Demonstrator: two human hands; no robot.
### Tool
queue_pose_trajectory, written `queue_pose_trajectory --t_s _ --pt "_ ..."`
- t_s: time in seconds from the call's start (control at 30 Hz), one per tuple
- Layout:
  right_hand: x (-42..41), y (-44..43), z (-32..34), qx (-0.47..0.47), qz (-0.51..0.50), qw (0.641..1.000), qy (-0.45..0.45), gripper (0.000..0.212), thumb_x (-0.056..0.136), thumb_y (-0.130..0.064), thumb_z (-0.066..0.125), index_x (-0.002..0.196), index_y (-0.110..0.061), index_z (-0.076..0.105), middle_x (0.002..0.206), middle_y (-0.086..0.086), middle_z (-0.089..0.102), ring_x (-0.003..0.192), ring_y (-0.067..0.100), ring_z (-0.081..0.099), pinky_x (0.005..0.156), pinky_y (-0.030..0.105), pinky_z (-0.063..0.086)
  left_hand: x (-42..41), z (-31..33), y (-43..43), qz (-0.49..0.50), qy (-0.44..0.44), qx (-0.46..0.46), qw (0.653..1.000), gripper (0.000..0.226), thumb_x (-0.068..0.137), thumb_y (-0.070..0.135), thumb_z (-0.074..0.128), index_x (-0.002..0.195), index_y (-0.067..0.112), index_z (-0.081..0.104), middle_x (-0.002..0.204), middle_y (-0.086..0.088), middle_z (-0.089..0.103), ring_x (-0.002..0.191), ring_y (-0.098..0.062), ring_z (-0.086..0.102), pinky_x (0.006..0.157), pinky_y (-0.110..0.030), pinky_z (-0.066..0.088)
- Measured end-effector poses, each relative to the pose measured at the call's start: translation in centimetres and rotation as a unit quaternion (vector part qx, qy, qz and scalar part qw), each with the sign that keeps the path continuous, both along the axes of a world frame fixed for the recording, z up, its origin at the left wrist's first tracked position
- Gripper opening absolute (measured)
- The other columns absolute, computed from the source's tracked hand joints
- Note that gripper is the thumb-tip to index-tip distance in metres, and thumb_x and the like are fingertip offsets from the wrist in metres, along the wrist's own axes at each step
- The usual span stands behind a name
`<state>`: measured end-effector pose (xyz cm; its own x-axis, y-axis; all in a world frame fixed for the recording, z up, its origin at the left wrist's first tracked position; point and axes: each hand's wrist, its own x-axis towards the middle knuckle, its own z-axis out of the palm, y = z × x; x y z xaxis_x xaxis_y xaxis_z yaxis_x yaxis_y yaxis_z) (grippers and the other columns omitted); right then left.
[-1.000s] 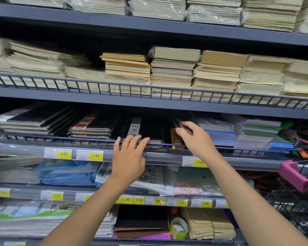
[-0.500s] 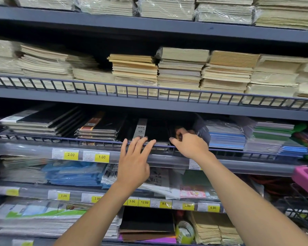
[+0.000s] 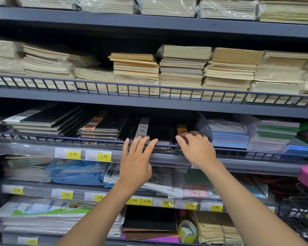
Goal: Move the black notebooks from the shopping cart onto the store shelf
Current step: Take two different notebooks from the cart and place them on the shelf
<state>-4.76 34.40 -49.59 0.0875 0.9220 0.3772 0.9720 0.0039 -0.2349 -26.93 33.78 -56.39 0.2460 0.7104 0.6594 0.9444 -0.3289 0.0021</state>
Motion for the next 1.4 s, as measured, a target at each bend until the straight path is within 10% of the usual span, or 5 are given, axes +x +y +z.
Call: queue_pose_trajectory --t_s 0.33,0.83,1.13,1.4 --pt "0.8 -3.2 -6.2 0.212 0.056 0.976 0.005 0.035 0.095 -0.034 0.058 0.130 -0.030 0.061 0.125 -0.011 0.058 0.126 0.012 0.049 0.125 0.043 0.015 0.3 -1.0 1.0 -0.003 -0.030 0.049 0.998 0.048 0.104 0.045 0.045 0.150 0.030 0.047 0.150 0.001 0.050 0.147 -0.023 0.038 0.125 -0.055 0.015" --pt "-0.7 -0.6 -9.2 0.320 0.018 0.946 0.054 0.037 0.085 -0.016 0.065 0.122 -0.015 0.068 0.125 0.005 0.063 0.131 0.030 0.050 0.123 0.055 0.016 0.9 -3.0 3.3 -0.047 -0.083 0.146 0.985 0.049 0.091 0.034 0.062 0.139 0.022 0.063 0.142 -0.006 0.060 0.137 -0.031 0.052 0.122 -0.059 0.020" --pt "-1.4 -3.7 -4.7 0.134 -0.009 0.990 0.041 0.043 0.083 -0.015 0.068 0.126 -0.016 0.063 0.130 0.003 0.058 0.133 0.027 0.048 0.124 0.053 0.016 -0.4 2.1 -0.5 -0.043 -0.009 -0.113 0.993 0.072 0.085 0.030 0.059 0.154 0.025 0.041 0.156 -0.005 0.044 0.148 -0.031 0.037 0.122 -0.060 0.018" --pt "0.0 -4.8 4.1 -0.221 0.040 0.974 0.022 0.063 0.089 -0.026 0.058 0.150 -0.028 0.042 0.151 -0.004 0.045 0.145 0.019 0.031 0.125 0.046 0.015 -0.6 11.6 -1.9 -0.026 0.076 -0.412 0.908 0.079 0.098 0.032 0.045 0.163 0.029 0.000 0.171 0.000 0.005 0.159 -0.027 -0.003 0.126 -0.058 0.001"
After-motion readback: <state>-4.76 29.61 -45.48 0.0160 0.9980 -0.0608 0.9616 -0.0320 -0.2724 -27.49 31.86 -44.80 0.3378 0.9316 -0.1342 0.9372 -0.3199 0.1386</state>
